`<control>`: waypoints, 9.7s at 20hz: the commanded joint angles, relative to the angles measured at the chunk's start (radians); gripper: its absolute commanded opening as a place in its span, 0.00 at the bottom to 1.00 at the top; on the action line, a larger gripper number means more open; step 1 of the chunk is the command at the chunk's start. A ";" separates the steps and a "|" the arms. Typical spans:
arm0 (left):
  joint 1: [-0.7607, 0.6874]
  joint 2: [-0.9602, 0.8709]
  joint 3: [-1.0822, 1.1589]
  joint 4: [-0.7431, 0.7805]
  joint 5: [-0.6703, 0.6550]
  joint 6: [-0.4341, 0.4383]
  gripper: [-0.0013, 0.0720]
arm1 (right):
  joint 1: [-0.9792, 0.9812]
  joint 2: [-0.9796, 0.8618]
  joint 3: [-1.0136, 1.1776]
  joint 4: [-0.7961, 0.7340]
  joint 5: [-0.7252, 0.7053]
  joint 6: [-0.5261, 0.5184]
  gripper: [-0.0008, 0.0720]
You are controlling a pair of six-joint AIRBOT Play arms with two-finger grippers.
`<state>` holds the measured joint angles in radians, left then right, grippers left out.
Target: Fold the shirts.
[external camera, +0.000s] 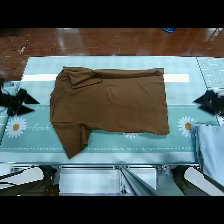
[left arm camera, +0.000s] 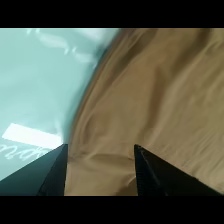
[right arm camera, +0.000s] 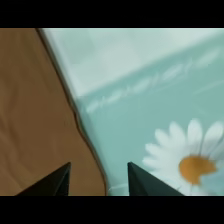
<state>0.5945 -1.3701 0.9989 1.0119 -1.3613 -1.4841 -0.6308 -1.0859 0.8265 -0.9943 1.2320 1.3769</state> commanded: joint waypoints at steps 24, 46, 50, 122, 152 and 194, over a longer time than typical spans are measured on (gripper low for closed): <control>-0.124 -0.071 -0.224 -0.153 0.157 0.190 0.04 | 0.099 0.146 -0.487 0.157 -0.103 0.037 0.58; -0.033 0.320 0.523 -0.959 0.205 0.315 0.04 | 0.389 0.101 1.003 -0.067 -0.016 0.107 0.04; 0.119 0.509 0.637 -0.737 0.198 0.260 0.04 | 0.389 0.303 1.031 -0.212 0.028 0.169 0.04; 0.043 0.186 -0.290 0.030 0.122 0.049 0.71 | 0.296 -0.025 -0.107 0.043 -0.150 0.037 0.57; -0.200 0.213 -0.579 -0.266 0.199 0.309 0.04 | -0.019 0.091 -0.485 -0.015 0.062 0.060 0.57; -0.222 -0.559 0.876 -0.179 -0.144 0.032 0.71 | 0.134 -0.567 0.543 0.212 -0.081 -0.037 0.58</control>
<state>0.3004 -1.9869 1.8236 0.7864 -1.4731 -1.4498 -0.4263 -1.7130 1.3659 -0.6941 1.1007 1.3209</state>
